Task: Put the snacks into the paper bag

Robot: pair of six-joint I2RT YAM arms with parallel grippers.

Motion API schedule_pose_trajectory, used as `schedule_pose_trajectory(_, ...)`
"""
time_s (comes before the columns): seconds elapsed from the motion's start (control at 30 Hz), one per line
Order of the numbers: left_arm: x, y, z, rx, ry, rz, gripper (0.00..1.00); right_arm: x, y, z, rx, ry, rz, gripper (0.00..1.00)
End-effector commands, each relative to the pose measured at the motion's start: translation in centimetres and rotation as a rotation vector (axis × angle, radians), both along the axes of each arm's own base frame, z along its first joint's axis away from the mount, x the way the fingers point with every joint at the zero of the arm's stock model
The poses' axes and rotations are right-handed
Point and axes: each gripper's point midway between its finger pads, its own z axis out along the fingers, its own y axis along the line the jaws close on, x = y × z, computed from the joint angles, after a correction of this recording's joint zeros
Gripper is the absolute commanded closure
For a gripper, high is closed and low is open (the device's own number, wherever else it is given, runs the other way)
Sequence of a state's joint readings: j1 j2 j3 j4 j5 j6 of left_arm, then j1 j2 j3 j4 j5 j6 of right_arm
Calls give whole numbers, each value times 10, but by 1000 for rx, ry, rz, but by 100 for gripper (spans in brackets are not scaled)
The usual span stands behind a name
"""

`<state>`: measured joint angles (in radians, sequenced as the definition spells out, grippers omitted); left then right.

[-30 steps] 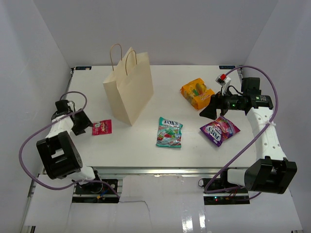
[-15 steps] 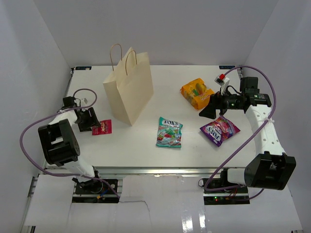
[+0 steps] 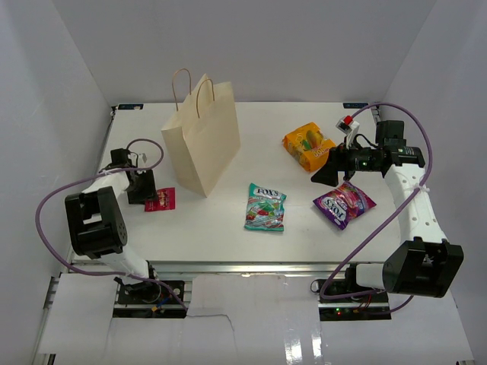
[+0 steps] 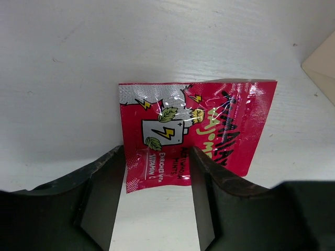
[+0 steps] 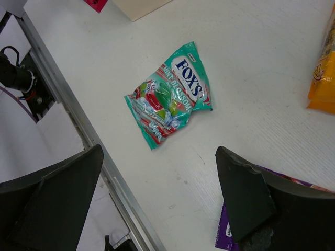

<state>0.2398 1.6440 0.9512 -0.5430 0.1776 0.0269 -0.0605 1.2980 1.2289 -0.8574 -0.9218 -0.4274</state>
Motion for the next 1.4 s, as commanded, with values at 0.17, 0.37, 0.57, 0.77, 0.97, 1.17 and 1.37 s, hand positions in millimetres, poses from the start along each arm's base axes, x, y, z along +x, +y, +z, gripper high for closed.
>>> schedule_pose_trajectory(0.17, -21, 3, -21, 27, 99, 26, 62, 4, 2, 15, 18, -54, 12, 6)
schedule_pose_trajectory(0.37, -22, 0, -22, 14, 106, 25, 100, 4, 2, 18, 14, -63, 10, 6)
schedule_pose_trajectory(0.57, -16, 3, -5, 13, 74, 81, 100, 3, 1, 21, 13, -73, 6, 6)
schedule_pose_trajectory(0.77, 1, 16, 43, -5, -57, 194, 100, 1, 2, 25, 16, -80, 6, 6)
schedule_pose_trajectory(0.97, 8, 35, 101, 29, -231, 357, 100, -2, 2, 30, 19, -90, 5, 6)
schedule_pose_trajectory(1.17, 19, 43, 171, 20, -438, 490, 100, -5, 3, 32, 22, -94, 12, 6)
schedule_pose_trajectory(1.37, 40, 35, 294, -100, -771, 545, 100, -7, 4, 33, 20, -97, 24, 6)
